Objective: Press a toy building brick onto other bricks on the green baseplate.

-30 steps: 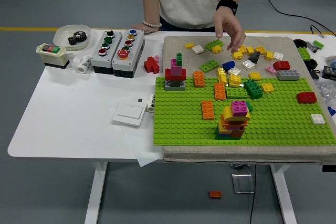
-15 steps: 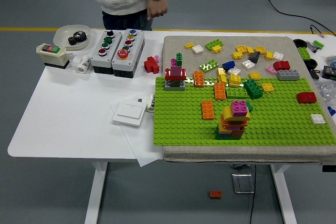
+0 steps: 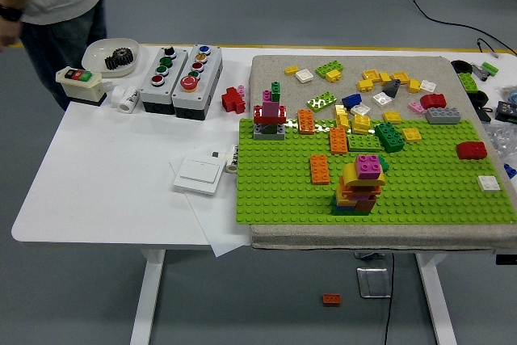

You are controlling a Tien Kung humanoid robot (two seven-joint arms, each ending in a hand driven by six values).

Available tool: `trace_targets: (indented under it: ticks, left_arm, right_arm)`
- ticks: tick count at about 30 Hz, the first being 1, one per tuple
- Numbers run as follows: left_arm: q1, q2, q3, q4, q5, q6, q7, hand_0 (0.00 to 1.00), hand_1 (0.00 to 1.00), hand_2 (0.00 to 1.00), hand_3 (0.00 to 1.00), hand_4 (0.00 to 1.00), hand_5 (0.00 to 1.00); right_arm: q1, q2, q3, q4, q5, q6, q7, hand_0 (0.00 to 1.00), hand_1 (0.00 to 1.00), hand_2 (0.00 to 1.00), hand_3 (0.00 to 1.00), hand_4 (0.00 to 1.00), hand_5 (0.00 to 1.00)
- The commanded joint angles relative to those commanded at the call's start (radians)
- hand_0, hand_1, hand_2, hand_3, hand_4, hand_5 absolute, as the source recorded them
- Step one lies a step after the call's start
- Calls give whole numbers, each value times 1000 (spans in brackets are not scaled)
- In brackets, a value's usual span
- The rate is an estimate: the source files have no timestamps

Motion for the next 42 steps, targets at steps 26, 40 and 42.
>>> trace_targets:
  ticks: [26, 40, 42]
  left_arm:
    - [37, -14, -35, 3, 58, -6, 24, 824, 780, 740, 587, 642, 658]
    - [44, -14, -58, 6, 91, -18, 36, 828, 782, 743, 587, 642, 657]
    - [44, -14, -62, 6, 96, -20, 37, 842, 785, 748, 587, 642, 659]
  right_arm:
    - [-20, 33, -31, -66, 63, 155, -104, 769, 739, 793, 829, 998, 824]
    - [-29, 49, -24, -81, 30, 188, -118, 834, 786, 826, 856, 998, 866]
    - [-32, 50, -22, -82, 26, 192, -122, 838, 789, 832, 861, 998, 870]
